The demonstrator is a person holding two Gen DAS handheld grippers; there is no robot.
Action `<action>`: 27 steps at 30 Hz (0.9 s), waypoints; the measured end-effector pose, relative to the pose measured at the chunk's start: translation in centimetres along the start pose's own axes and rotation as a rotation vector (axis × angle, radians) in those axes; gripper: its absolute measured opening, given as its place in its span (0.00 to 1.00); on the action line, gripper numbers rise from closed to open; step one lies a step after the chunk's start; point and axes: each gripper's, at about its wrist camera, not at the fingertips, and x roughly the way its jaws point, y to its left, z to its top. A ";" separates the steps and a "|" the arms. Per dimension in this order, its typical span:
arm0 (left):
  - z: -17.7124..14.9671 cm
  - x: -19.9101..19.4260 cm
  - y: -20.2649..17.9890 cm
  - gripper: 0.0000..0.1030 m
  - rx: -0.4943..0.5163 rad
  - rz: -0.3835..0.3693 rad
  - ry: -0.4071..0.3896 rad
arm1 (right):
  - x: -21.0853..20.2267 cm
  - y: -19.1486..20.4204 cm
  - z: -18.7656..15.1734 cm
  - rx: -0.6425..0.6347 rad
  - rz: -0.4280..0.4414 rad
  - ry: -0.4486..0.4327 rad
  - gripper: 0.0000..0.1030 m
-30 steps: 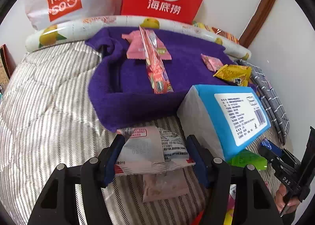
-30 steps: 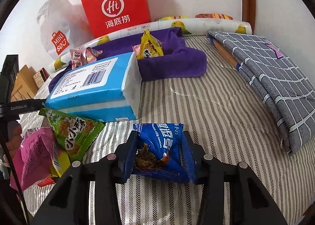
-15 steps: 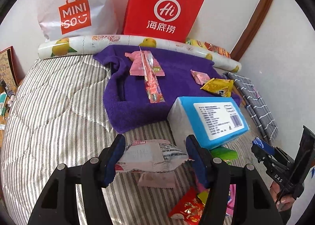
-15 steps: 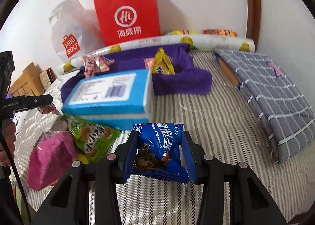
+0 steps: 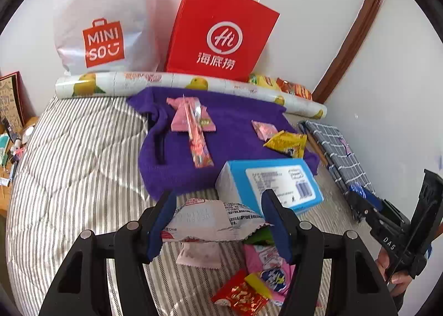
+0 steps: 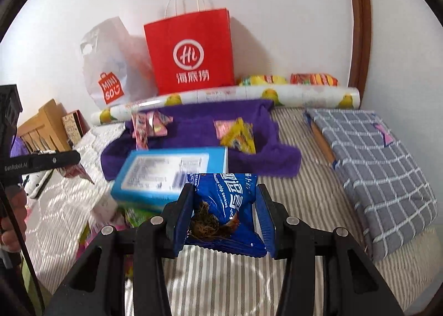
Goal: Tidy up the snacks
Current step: 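Carry the dark blue bag and white packet over the purple towel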
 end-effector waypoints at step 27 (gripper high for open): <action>8.5 5.8 1.1 0.60 -0.096 -0.018 -0.058 | 8.7 1.5 11.6 0.013 0.071 -0.029 0.43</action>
